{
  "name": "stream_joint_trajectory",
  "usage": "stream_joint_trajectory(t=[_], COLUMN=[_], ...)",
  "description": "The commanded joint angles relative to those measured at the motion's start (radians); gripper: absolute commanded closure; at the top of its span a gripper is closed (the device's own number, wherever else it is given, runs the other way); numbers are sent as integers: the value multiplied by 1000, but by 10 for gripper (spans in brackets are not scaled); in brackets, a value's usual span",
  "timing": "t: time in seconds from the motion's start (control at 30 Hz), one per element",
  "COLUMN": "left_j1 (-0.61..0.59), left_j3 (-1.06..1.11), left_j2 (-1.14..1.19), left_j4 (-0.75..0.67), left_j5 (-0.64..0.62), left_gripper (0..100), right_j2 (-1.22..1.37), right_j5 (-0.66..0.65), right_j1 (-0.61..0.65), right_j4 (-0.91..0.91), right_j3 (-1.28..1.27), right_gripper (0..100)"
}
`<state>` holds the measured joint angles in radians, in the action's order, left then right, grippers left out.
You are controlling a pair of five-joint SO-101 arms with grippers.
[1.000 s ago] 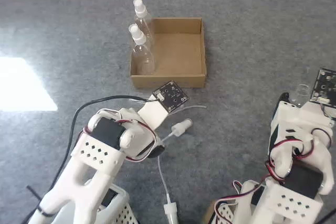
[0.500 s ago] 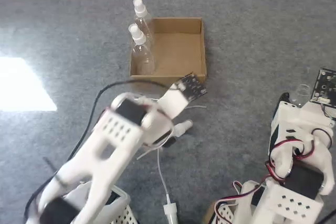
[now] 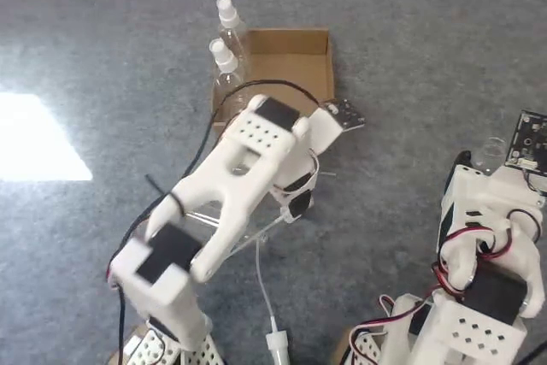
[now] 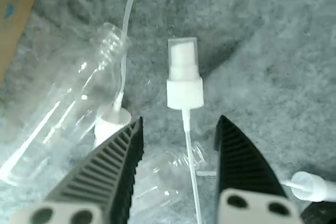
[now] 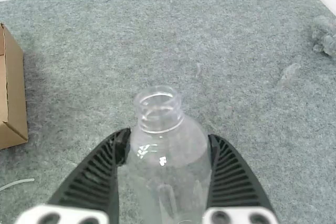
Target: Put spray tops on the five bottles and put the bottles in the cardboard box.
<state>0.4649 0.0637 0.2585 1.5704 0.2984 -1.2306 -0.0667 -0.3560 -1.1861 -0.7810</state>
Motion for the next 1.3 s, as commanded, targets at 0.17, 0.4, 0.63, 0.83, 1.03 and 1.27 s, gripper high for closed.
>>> stream_joint_trajectory(t=[0.17,0.4,0.63,0.83,1.03,1.27], left_j1=[3,5,54,110,107,110], left_j3=[-289,-400,-447,-452,-446,-443], left_j2=[227,400,496,494,417,275], left_j4=[126,132,132,186,186,186], left_j5=[2,2,2,-3,-8,-77], left_gripper=[794,813,895,982,987,987], right_j2=[-24,-21,-18,-18,-18,-18], right_j5=[2,2,2,2,2,2], right_j1=[-10,-8,-7,-7,-7,-7], right_j4=[8,8,8,8,8,8], right_j3=[43,43,43,41,41,40], right_gripper=[943,943,943,943,943,943])
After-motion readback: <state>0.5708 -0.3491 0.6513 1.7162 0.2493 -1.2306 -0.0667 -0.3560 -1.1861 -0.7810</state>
